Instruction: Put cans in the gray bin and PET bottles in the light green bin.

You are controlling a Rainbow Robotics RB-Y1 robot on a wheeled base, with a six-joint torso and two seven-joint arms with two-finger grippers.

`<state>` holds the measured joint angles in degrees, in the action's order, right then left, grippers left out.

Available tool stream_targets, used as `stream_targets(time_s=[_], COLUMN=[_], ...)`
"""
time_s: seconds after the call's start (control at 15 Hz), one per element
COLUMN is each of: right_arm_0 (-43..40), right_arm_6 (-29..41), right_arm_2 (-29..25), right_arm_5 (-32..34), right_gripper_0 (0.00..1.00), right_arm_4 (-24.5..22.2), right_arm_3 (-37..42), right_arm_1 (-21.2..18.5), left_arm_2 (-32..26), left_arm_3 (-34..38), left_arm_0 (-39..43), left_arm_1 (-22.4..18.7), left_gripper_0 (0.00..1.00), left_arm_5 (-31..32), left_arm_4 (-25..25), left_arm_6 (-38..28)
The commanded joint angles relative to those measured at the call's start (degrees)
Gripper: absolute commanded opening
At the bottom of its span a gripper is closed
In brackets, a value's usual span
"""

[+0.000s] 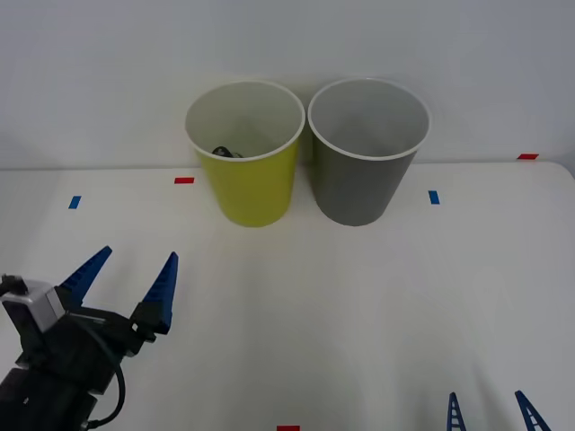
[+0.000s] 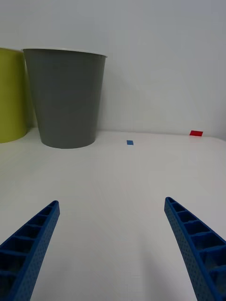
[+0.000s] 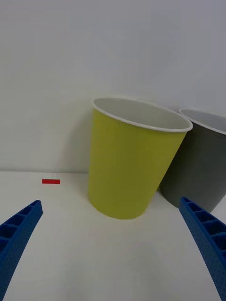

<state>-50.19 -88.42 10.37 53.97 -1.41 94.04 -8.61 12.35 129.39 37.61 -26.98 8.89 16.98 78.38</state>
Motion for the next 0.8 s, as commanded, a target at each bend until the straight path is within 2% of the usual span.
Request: stream_targets(time_s=[0.07,0.47,0.6,0.67,0.8], right_arm_0=[0.0,0.0,0.0,0.0,0.0], right_arm_6=[0.0,0.0,0.0,0.0,0.0], right_arm_2=[0.0,0.0,0.0,0.0,0.0], right_arm_5=[0.0,0.0,0.0,0.0,0.0], right_gripper_0=[0.77,0.77,0.77,0.77,0.77], right_arm_4=[0.0,0.0,0.0,0.0,0.0], right_arm_3=[0.0,0.0,0.0,0.0,0.0], right_arm_1=[0.0,0.0,0.0,0.0,0.0], left_arm_2=[3.6,3.0,2.6,2.2,2.1], left_arm_3=[-10.6,-10.9,-11.8,-14.0,-17.1], left_arm_0=[2.7,7.7,9.8,10.8,12.0], left_arm_1=[1.4,1.8,1.7,2.1,3.3], left_gripper_0=[1.00,1.00,1.00,1.00,1.00], left_arm_5=[12.4,15.5,18.5,22.3,26.5], left_arm_4=[-1.6,-3.2,-5.0,-7.0,-8.0], left_arm_6=[0.9,1.4,1.3,1.3,1.6])
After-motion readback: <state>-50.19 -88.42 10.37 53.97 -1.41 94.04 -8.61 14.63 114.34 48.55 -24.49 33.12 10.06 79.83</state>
